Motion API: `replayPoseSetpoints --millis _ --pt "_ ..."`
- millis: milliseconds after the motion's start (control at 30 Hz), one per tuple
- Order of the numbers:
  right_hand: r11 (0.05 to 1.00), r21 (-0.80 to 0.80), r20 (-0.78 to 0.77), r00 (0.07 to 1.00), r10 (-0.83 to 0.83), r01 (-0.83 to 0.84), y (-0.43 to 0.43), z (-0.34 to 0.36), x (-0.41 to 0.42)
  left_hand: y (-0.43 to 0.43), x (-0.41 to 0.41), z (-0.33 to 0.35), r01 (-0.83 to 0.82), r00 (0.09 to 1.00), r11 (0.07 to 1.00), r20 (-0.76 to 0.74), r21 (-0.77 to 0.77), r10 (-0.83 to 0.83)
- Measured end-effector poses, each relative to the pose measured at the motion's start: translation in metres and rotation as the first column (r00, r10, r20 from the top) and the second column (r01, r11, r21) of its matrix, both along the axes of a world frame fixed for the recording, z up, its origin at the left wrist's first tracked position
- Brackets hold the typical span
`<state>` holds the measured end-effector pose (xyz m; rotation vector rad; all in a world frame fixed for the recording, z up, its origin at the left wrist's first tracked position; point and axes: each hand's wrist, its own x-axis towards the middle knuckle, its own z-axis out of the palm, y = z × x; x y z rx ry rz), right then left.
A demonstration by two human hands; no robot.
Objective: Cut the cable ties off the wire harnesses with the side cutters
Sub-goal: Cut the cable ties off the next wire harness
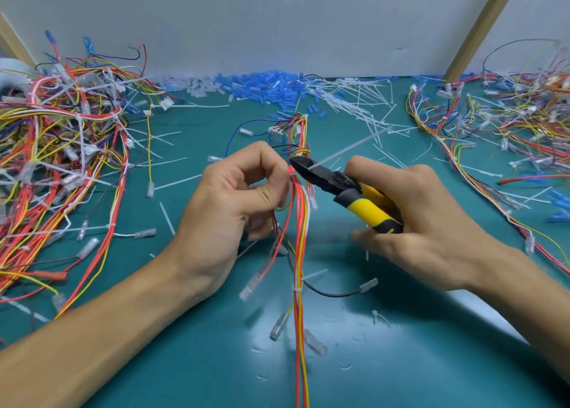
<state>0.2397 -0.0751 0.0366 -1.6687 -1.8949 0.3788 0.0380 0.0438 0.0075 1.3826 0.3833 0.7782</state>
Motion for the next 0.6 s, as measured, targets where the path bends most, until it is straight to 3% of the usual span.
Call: replayPoseSetpoints --millis 100,233,333,400,500,600 --pt "0.998 -0.007 -0.136 0.989 -0.058 0.058 0.002 -0.001 -0.001 0.002 -0.001 0.001 0.004 0.998 0.999 -0.068 -0.053 -0.008" --pt "0.989 -0.119 -0.385 0.915 -0.124 0.084 0.005 0.0 0.004 0.001 -0.002 0.005 0.132 0.965 0.991 -0.223 -0.035 -0.136" --pt "0.977 -0.205 -0.509 0.847 -0.155 0.056 0.008 0.002 0.009 0.001 -0.003 0.005 0.128 0.967 0.99 -0.215 -0.065 -0.139" --pt "0.968 -0.248 -0.663 0.733 -0.148 -0.028 0.01 0.002 0.01 0.002 -0.003 0.005 0.115 0.972 0.989 -0.193 -0.093 -0.132" --pt "0.948 -0.256 -0.885 0.441 -0.151 -0.189 0.01 0.005 0.009 0.001 -0.003 0.006 0.105 0.981 0.989 -0.154 -0.101 -0.12" --pt "0.958 -0.256 -0.891 0.416 -0.182 -0.127 0.009 0.011 0.005 0.0 -0.002 0.006 0.096 0.986 0.992 -0.13 -0.085 -0.107"
